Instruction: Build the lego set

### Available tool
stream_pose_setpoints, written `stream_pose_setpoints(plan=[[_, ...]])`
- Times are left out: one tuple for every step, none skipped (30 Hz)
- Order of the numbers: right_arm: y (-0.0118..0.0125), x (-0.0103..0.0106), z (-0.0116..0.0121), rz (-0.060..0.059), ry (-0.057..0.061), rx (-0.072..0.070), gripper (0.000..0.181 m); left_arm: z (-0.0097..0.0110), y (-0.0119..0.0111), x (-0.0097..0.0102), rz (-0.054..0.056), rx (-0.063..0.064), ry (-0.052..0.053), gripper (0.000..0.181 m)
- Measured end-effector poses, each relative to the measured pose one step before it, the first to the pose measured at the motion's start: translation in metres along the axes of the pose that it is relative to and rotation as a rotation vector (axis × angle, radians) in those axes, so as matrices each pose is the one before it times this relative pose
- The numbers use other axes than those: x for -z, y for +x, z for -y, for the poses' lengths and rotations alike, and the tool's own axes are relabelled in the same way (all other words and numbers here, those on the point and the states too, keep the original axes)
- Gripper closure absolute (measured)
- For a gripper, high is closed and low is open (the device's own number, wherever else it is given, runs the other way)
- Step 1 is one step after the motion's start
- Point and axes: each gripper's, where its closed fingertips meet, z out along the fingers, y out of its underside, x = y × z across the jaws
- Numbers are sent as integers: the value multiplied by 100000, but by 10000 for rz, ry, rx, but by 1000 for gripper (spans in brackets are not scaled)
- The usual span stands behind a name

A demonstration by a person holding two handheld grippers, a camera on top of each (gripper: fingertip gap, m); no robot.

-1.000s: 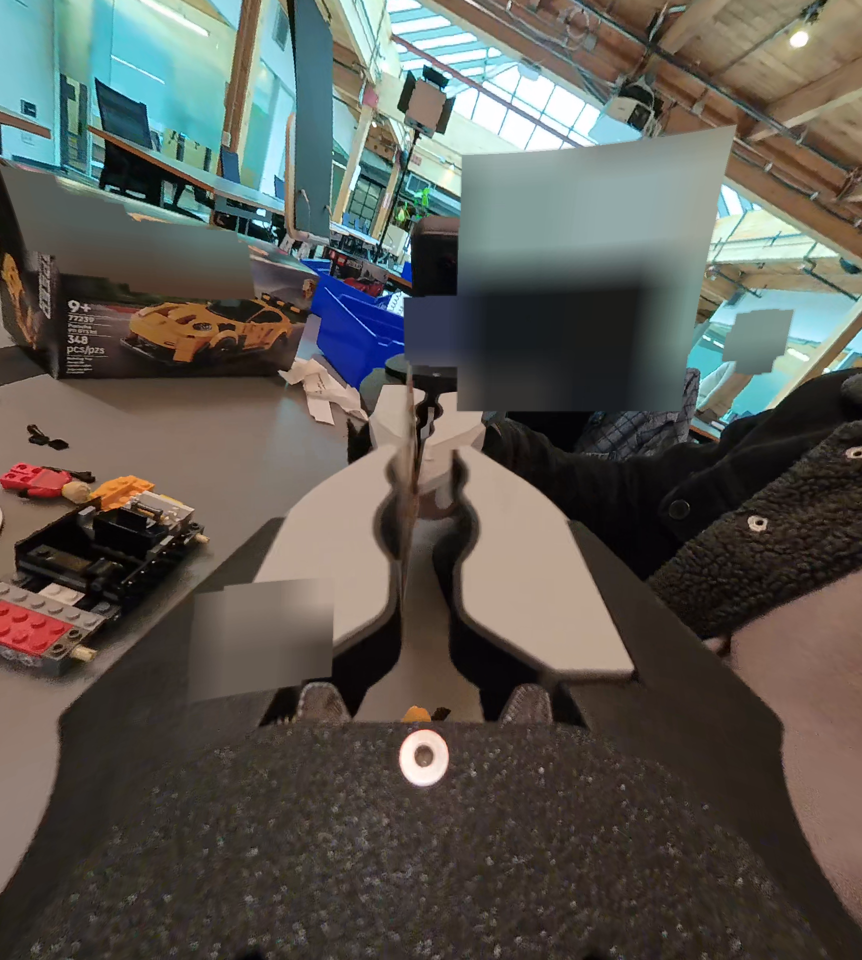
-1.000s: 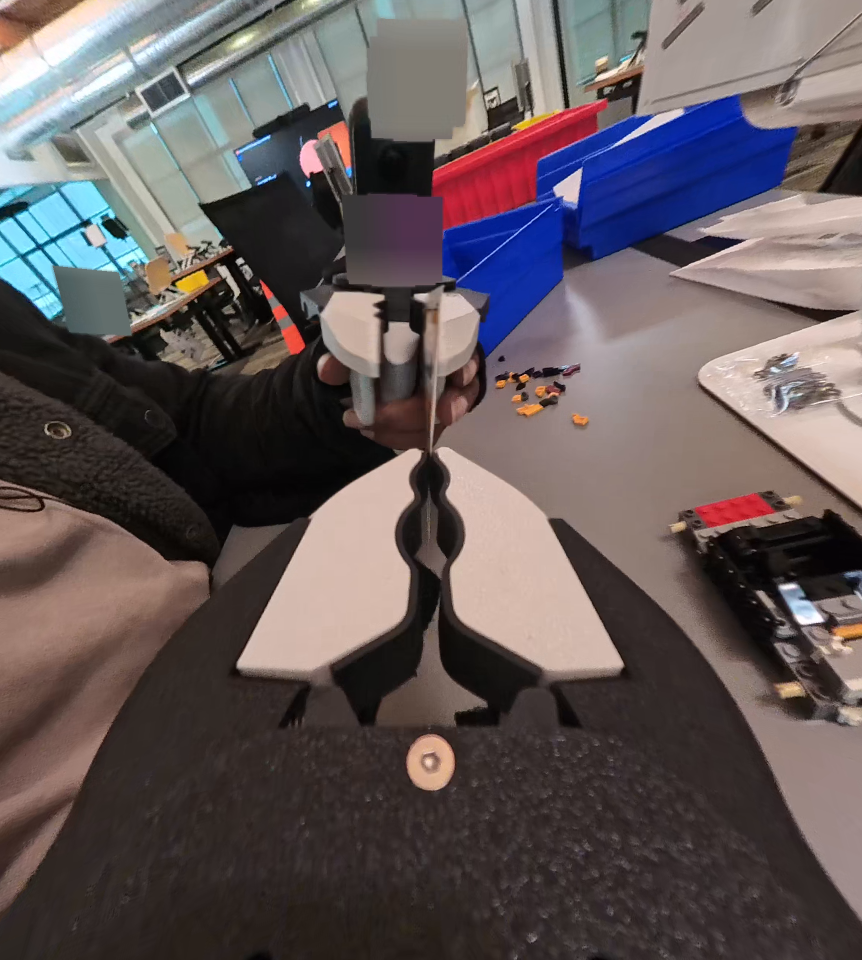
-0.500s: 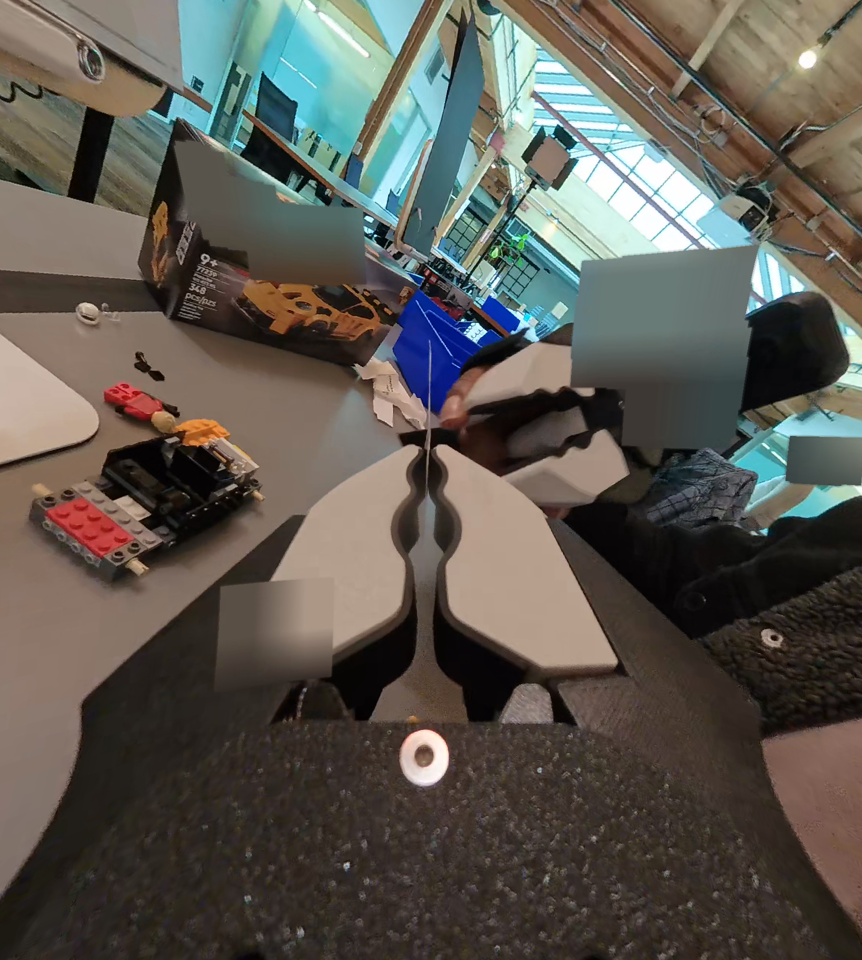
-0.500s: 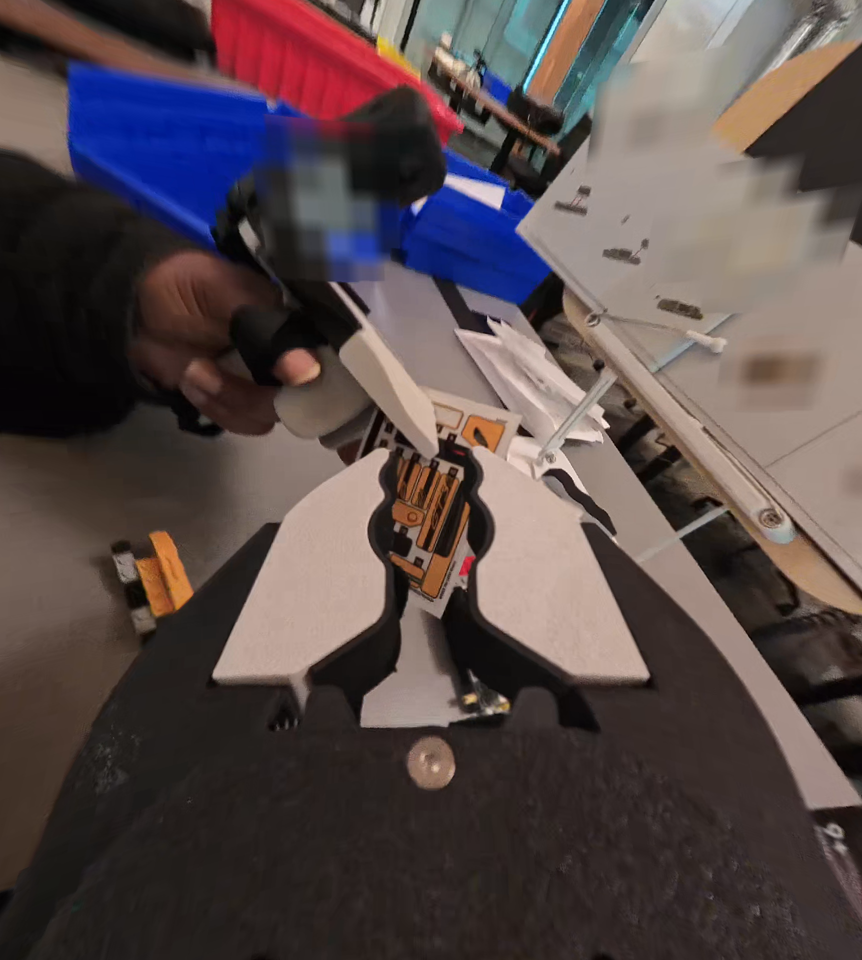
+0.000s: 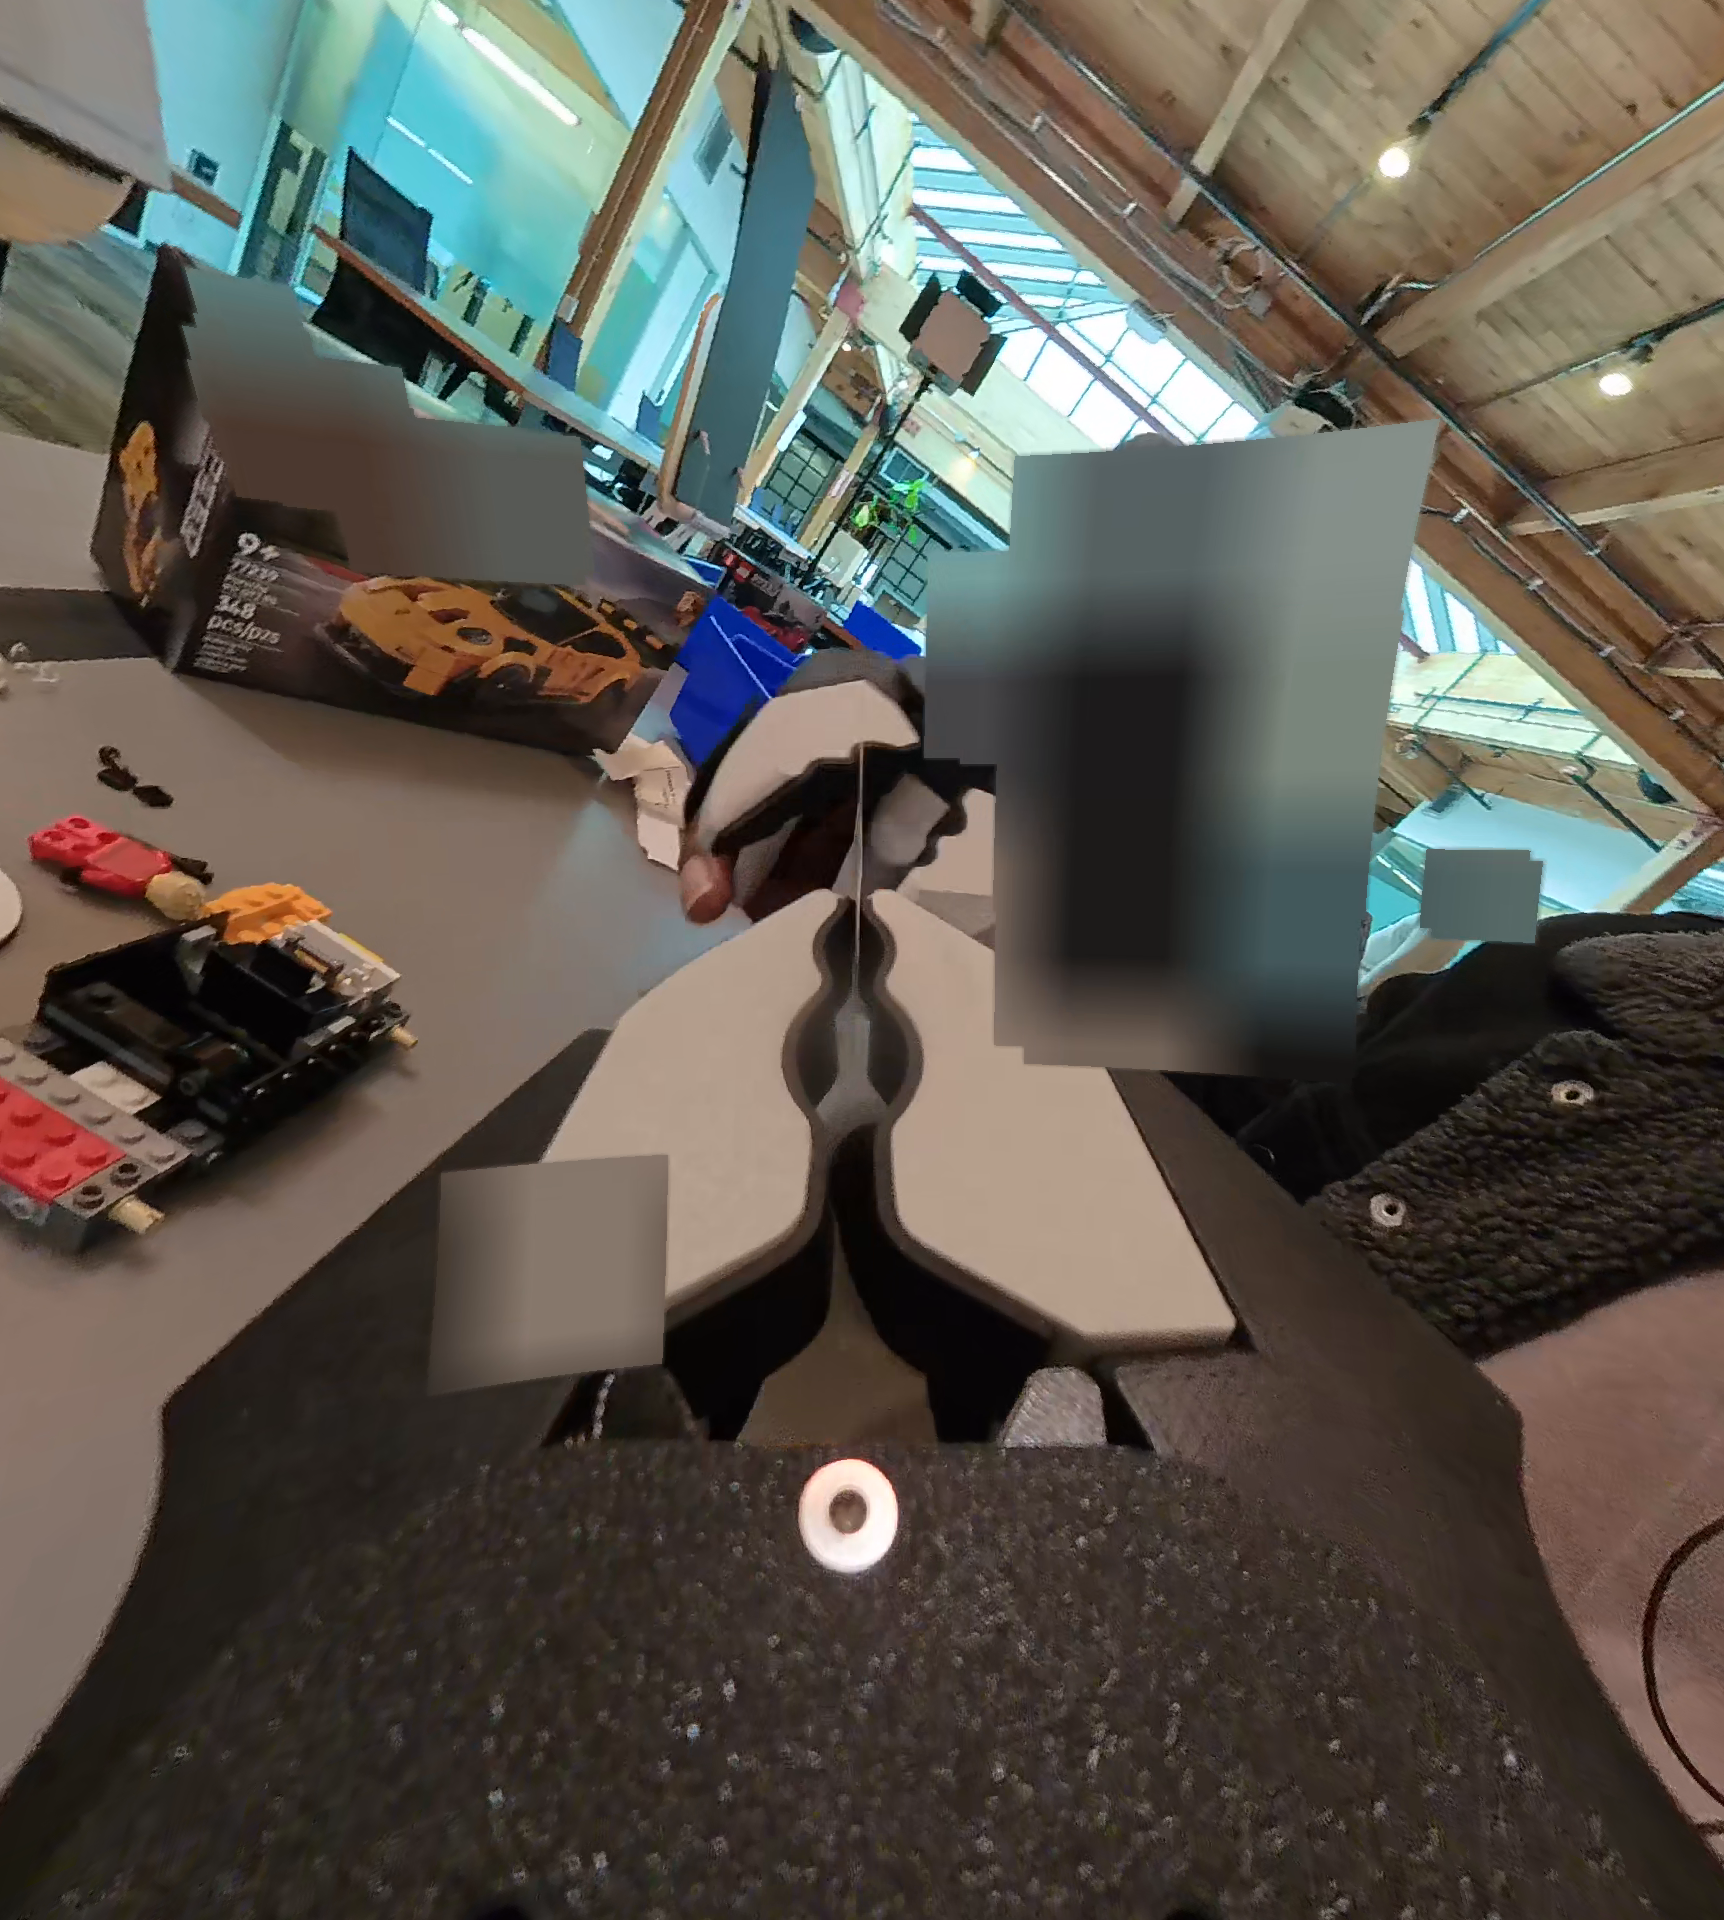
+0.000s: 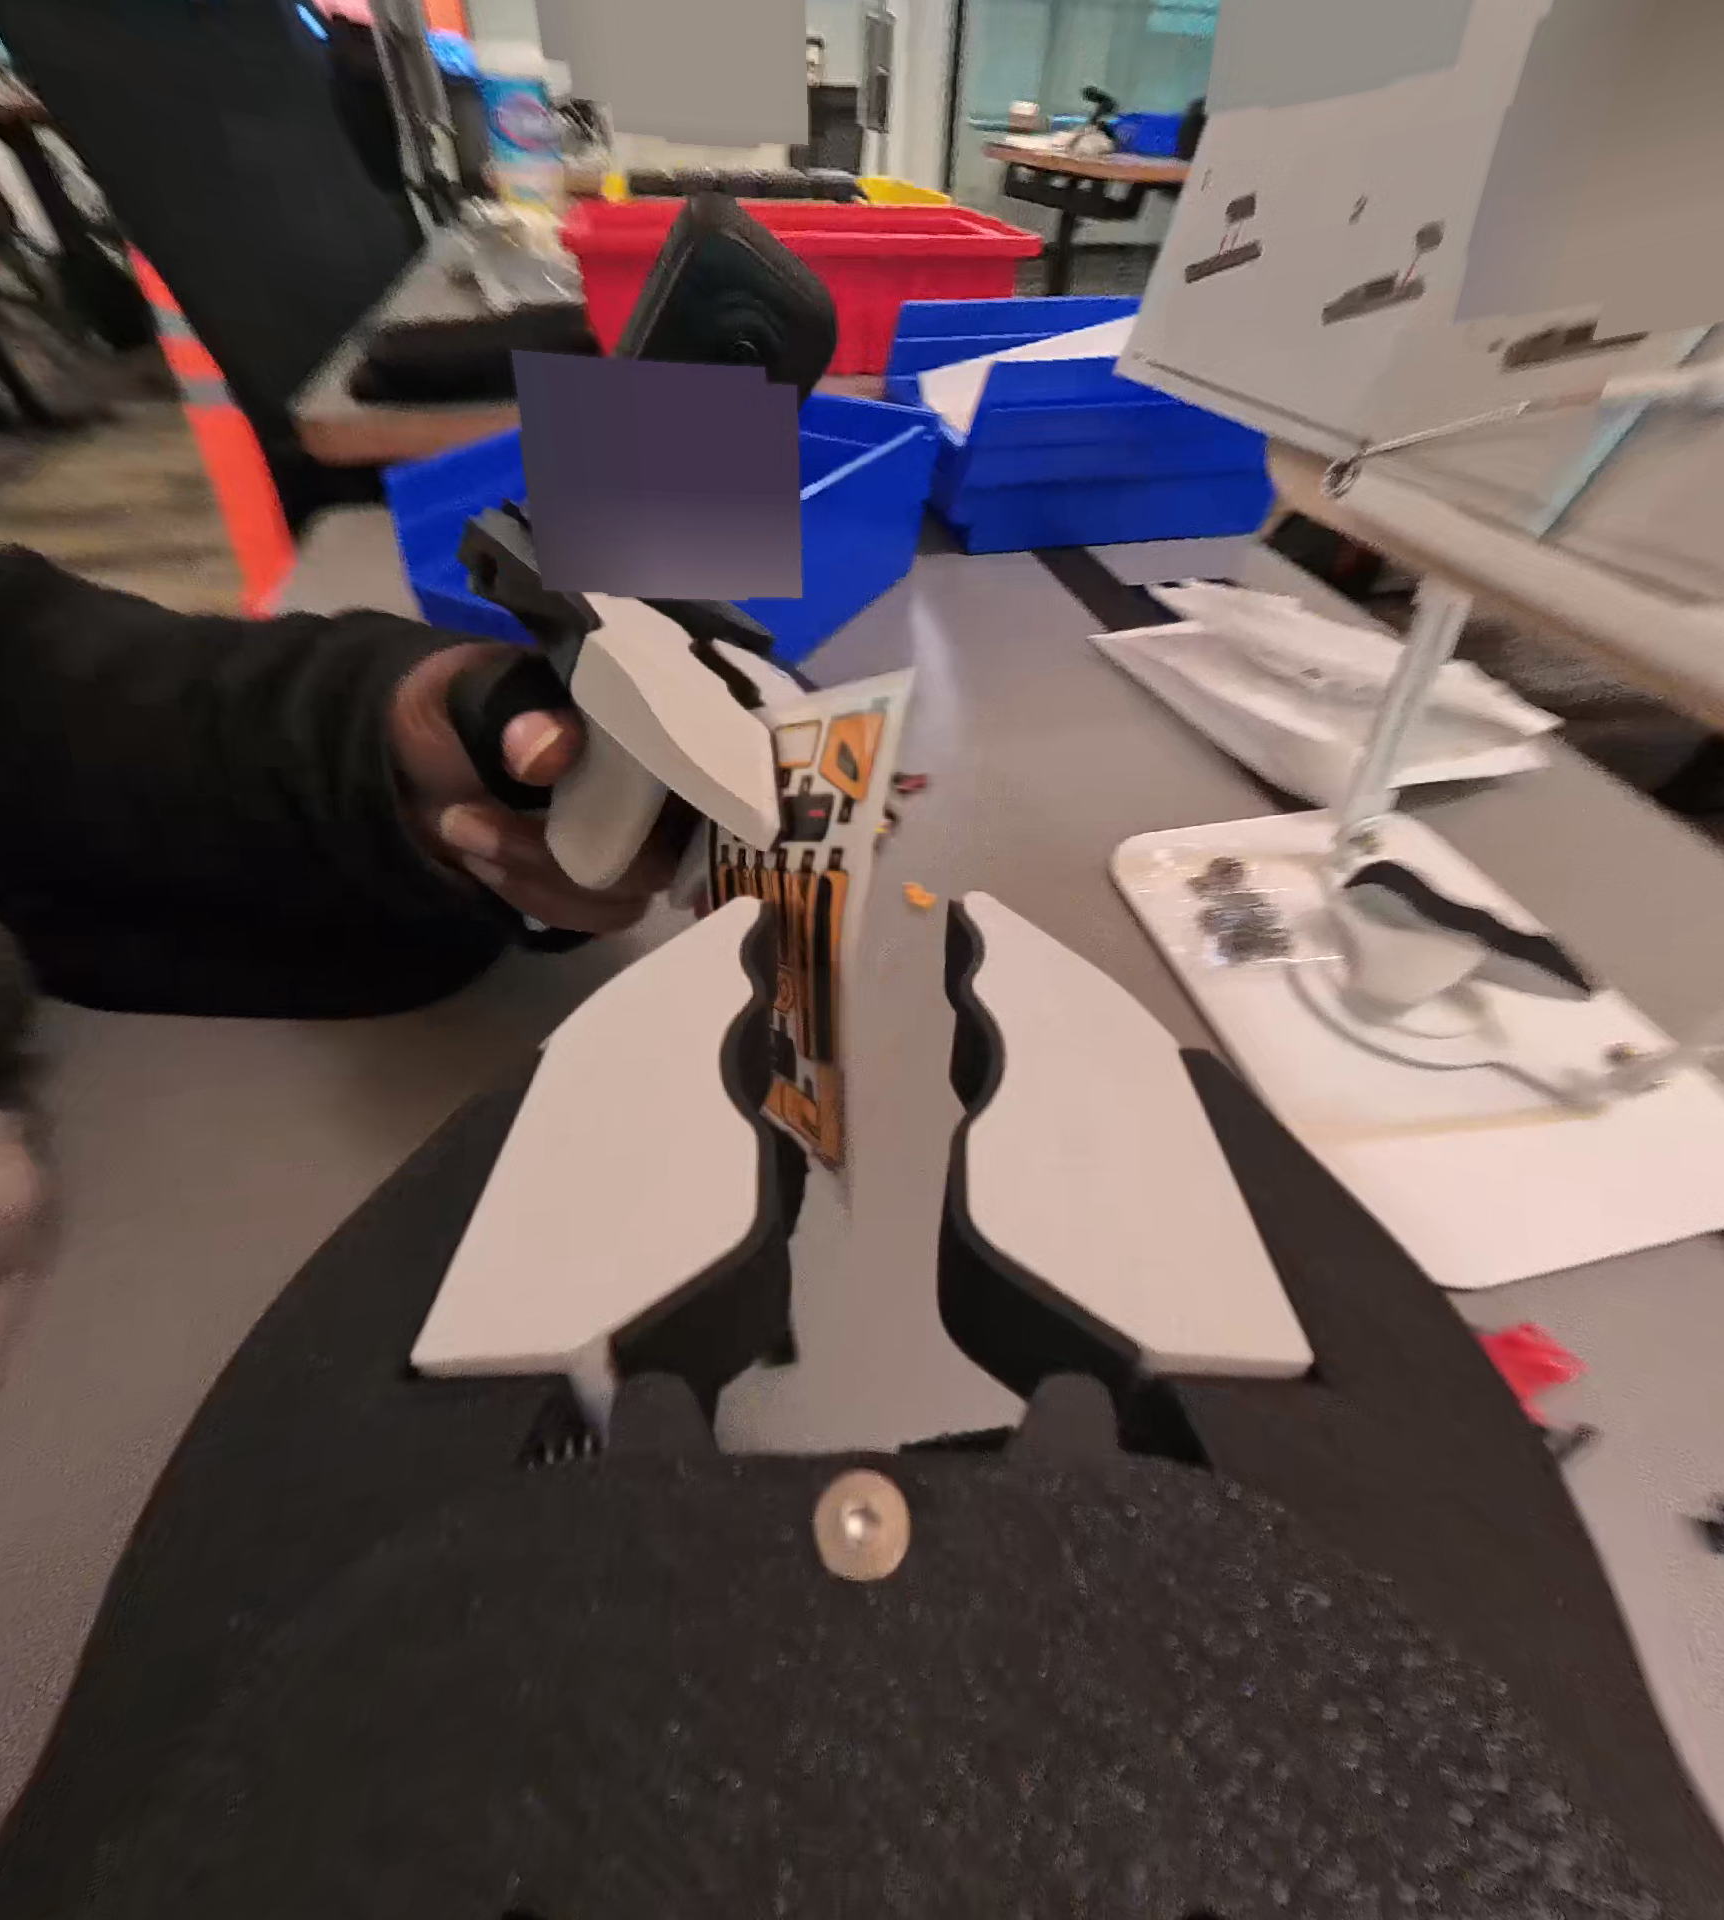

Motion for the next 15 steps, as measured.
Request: stream_pose_setpoints(plan=[[-224, 171, -9, 532, 129, -615, 151, 17, 185, -12, -60, -107, -17, 181], [-338, 159, 38, 562, 129, -593, 156, -33, 93, -12, -13, -126, -45, 181], [-308, 180, 238, 452, 227, -458, 166, -39, 66, -23, -9, -83, -32, 181], [-181, 206, 439, 250, 360, -257, 177, 23, 64, -4, -30, -23, 11, 181], [-246, 135, 245, 243, 197, -174, 181, 36, 50, 21, -43, -5, 30, 181], [-206, 34, -22, 233, -35, -219, 181, 19, 107, 25, -94, -46, 11, 181], [-81, 46, 28, 136, 7, -205, 181, -20, 239, -3, -150, -125, -12, 181], [8, 116, 91, 90, 65, -187, 181, 46, 288, -10, -170, -158, 30, 177], [-5, 188, 116, 132, 74, -233, 181, 105, 257, 0, -127, -160, 46, 172], [22, 212, 143, 159, 98, -309, 181, 74, 135, 34, -36, -164, 0, 168], [-58, 180, 88, 241, 62, -379, 181, 19, 110, 43, -13, -184, -35, 170], [-51, 119, 33, 219, 41, -367, 181, -27, 69, 35, 23, -172, -62, 177], [-47, 58, 23, 175, 79, -244, 181, -132, -51, -9, 101, -142, -124, 180], [50, -16, -122, 89, -21, -188, 181, -111, -94, -12, 113, -108, -88, 181], [187, -42, -162, -31, -51, -137, 181, -39, -34, 0, 31, -8, -24, 181]])
